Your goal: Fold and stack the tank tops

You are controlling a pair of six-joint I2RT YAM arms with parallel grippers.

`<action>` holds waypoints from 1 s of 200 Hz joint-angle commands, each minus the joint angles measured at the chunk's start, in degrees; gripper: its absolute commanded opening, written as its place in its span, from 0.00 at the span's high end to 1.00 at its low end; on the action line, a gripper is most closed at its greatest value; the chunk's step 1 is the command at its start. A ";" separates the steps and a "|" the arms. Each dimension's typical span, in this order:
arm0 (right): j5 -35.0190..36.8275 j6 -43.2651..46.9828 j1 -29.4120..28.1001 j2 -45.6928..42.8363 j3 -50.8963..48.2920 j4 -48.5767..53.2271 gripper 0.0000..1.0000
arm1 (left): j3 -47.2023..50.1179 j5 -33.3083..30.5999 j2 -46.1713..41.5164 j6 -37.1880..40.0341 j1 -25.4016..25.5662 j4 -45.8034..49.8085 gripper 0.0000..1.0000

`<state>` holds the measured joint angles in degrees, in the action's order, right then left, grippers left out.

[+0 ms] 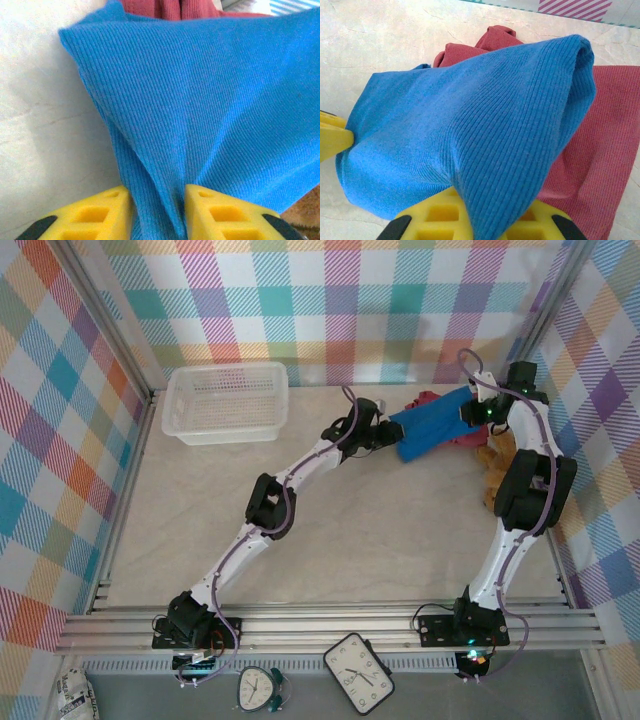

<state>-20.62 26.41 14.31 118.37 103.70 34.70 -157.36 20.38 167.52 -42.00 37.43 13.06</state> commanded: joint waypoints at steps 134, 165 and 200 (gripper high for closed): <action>5.86 -4.82 0.71 -5.07 0.74 -0.80 0.43 | -1.95 -0.70 -9.92 8.81 -5.14 17.28 0.46; -0.63 -5.66 -2.28 -8.26 -3.88 -5.02 0.41 | -1.31 -2.07 -14.99 15.57 -5.60 26.13 0.42; -0.53 -5.67 -5.99 -4.95 -4.71 -6.68 0.39 | 4.35 -2.89 -21.52 19.27 -6.66 31.21 0.40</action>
<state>-18.85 21.41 10.59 109.80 99.66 29.28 -156.77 18.31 153.38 -27.99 31.53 37.95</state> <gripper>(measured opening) 0.608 0.596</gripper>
